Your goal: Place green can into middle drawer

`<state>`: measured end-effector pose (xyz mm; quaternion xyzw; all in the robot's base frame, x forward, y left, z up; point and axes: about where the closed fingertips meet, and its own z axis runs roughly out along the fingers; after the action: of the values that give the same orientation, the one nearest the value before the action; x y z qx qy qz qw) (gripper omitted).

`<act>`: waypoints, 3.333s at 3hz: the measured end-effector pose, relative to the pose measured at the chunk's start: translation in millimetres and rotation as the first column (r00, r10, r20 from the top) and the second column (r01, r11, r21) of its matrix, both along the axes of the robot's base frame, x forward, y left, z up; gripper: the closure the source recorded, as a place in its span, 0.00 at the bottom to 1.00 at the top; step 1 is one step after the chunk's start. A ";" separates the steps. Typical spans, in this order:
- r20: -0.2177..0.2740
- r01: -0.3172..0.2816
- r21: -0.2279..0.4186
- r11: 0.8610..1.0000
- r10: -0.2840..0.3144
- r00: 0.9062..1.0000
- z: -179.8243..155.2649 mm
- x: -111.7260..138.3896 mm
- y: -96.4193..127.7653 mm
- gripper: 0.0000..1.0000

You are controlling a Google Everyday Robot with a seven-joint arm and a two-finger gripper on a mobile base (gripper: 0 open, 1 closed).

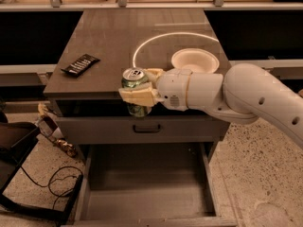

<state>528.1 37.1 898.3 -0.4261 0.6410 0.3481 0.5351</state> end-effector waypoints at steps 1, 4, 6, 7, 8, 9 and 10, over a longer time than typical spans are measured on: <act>0.013 0.010 0.007 1.000 -0.011 1.000 -11.6 0.9 8.2 1.00; -0.002 -0.095 0.053 0.994 0.096 0.995 -148.0 -47.5 65.5 1.00; -0.071 -0.127 0.096 0.987 0.134 0.988 -240.8 -53.1 78.9 1.00; -0.081 -0.122 0.101 0.987 0.131 0.988 -249.2 -47.5 87.0 1.00; -0.061 -0.112 0.113 0.987 0.120 0.991 -277.7 -33.2 97.4 1.00; -0.087 -0.121 0.159 0.980 0.136 0.987 -333.4 -24.2 108.8 1.00; -0.097 -0.150 0.163 0.975 0.167 0.981 -370.3 -23.0 113.9 1.00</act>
Offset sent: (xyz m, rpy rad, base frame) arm -0.0389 0.0477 -0.1040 0.0377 -0.0476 -0.0186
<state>505.1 151.0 528.0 -0.4134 0.6044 0.4613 0.5010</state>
